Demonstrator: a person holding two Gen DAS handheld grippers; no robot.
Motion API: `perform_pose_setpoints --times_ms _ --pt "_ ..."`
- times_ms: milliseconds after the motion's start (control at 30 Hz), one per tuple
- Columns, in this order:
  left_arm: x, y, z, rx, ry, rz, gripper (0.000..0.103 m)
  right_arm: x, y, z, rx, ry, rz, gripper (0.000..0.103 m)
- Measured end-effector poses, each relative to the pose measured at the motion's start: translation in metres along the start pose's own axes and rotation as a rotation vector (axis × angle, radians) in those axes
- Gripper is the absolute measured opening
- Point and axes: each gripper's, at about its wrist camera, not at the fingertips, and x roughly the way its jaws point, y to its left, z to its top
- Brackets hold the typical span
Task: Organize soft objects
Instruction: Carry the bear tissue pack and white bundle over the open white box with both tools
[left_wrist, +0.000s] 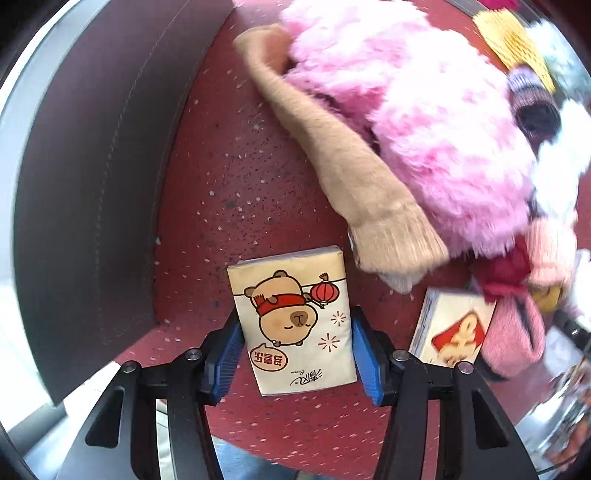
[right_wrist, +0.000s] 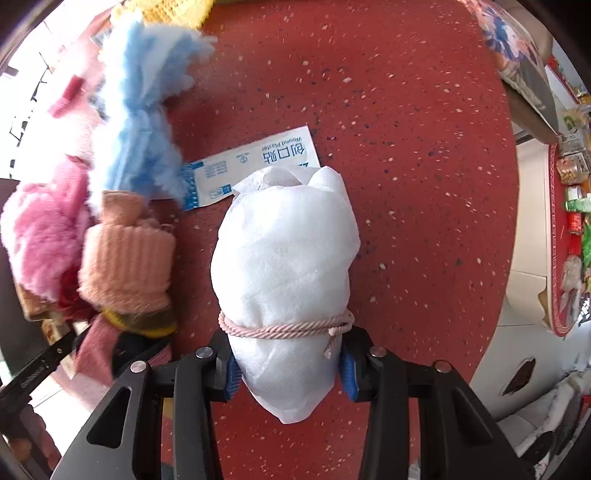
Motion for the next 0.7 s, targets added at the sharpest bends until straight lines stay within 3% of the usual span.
perform_pose_setpoints --times_ms 233,300,533,700 --pt "-0.025 -0.017 -0.028 0.152 -0.064 -0.010 0.056 -0.032 0.000 -0.041 0.037 -0.027 0.111 0.045" --pt "-0.033 -0.025 -0.039 0.203 -0.080 -0.009 0.056 -0.040 -0.003 -0.066 0.041 -0.029 0.134 0.045" --pt "-0.064 -0.053 -0.077 0.295 -0.137 -0.050 0.056 -0.054 -0.006 -0.118 0.058 -0.008 0.186 0.045" --pt "-0.099 -0.058 -0.076 0.357 -0.197 -0.056 0.056 -0.052 -0.006 -0.117 0.044 -0.009 0.193 0.045"
